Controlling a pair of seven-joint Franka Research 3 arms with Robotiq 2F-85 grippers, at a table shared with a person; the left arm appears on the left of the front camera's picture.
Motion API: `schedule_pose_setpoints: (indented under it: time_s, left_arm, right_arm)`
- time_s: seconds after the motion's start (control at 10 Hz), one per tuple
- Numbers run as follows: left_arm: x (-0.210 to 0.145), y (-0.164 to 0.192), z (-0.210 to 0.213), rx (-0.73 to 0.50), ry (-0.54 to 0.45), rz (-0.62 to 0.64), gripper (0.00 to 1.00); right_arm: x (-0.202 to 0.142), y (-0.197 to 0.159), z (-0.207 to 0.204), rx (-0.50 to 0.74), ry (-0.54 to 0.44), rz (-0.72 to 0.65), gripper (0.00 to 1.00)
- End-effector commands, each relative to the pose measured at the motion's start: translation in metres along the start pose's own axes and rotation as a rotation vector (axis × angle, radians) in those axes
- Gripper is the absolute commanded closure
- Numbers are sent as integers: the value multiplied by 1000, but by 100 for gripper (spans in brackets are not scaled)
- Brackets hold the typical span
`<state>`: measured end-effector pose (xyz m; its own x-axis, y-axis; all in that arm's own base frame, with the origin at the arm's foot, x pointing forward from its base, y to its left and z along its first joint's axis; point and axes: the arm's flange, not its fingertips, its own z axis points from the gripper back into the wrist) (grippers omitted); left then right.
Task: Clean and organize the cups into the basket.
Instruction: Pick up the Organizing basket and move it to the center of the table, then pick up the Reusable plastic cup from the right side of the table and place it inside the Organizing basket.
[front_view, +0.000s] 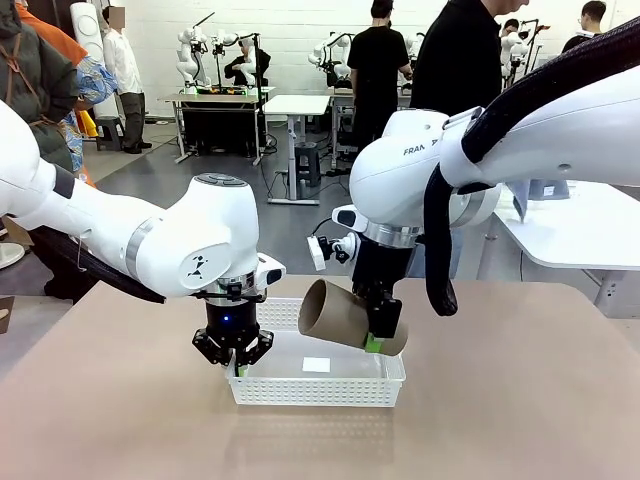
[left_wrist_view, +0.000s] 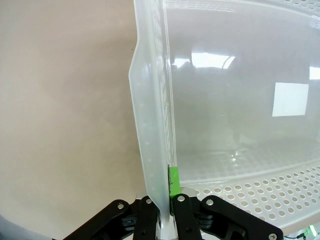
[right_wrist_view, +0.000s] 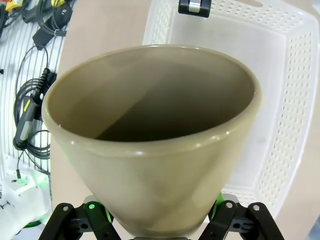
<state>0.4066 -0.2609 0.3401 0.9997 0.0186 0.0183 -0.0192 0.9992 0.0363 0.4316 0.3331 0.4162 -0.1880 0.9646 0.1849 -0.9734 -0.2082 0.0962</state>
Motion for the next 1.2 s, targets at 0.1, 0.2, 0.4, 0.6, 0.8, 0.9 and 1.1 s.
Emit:
schedule_pose_setpoints:
  time_s: [0.1,0.2,0.4,0.6,0.8,0.9,1.1]
  left_arm:
    - [-3,5,-3,8,4,-4,100]
    - [-3,5,-3,8,4,-4,100]
    - [-3,5,-3,8,4,-4,100]
    - [-3,5,-3,8,4,-4,100]
    - [-3,5,-3,8,4,-4,100]
    - [-3,5,-3,8,4,-4,100]
    - [-3,5,-3,8,4,-4,100]
  right_arm:
    - [8,-9,-25,6,55,-44,19]
    - [9,-10,-32,18,73,-60,19]
    - [6,-12,-44,28,84,-132,19]
    - [4,-16,-52,32,80,-179,19]
    - [6,-20,-62,46,99,-189,19]
    - [5,-24,-68,56,95,-201,19]
    - [4,-33,-83,93,93,-213,19]
